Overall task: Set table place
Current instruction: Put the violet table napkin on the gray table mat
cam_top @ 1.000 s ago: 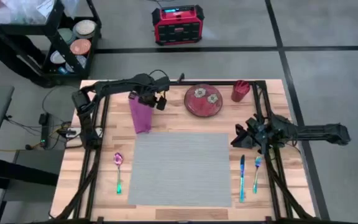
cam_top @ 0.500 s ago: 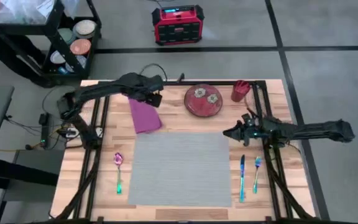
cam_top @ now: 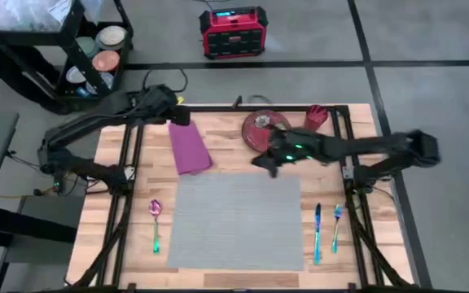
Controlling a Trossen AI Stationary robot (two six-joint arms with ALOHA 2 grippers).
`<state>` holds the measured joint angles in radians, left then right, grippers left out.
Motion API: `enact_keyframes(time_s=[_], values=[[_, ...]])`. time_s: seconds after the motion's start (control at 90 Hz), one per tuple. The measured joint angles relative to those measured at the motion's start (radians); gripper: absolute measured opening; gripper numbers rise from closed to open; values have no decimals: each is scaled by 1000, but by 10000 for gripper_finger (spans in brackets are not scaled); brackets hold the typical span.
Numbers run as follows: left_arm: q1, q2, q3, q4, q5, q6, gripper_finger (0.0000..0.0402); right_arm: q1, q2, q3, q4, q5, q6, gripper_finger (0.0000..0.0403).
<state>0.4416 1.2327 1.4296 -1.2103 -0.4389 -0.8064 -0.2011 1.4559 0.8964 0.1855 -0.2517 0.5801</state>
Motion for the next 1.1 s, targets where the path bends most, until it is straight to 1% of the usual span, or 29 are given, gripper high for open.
enact_keyframes(time_s=[0.122, 0.267, 0.378, 0.511, 0.589, 0.733, 0.789, 0.844, 0.889, 0.978, 1.033, 1.1], values=[[0, -1, 0, -95, 1, 37, 154, -57, 177, 175, 1, -117, -28, 62], [0, -14, -1, -187, 1, 41, 154, -113, 369, 330, 4, -336, 1, 62], [-5, -63, -2, -156, 1, 94, 154, -120, 493, 424, 19, -399, 31, 70], [-23, -184, -2, -16, -32, 160, 154, -98, 597, 518, 133, -418, 36, 72], [-28, -269, 0, 60, -43, 209, 154, -76, 647, 561, 155, -418, 17, 69], [-28, -410, 0, 84, -49, 242, 154, -34, 737, 598, 140, -418, 29, 67], [-28, -453, 0, 72, -50, 243, 154, -21, 764, 610, 109, -444, 52, 66], [-28, -491, 0, 58, -50, 242, 154, -18, 782, 634, 15, -460, 81, 65], [-28, -515, 0, 44, -52, 243, 154, -19, 787, 660, -126, -452, 81, 63], [-28, -556, -1, 22, -65, 231, 154, -18, 792, 713, -350, -362, -62, 56], [-28, -578, -9, 20, -76, 218, 154, -18, 792, 745, -418, -312, -131, 55], [-28, -596, -19, 17, -88, 215, 154, -17, 792, 788, -439, -274, -178, 55]])
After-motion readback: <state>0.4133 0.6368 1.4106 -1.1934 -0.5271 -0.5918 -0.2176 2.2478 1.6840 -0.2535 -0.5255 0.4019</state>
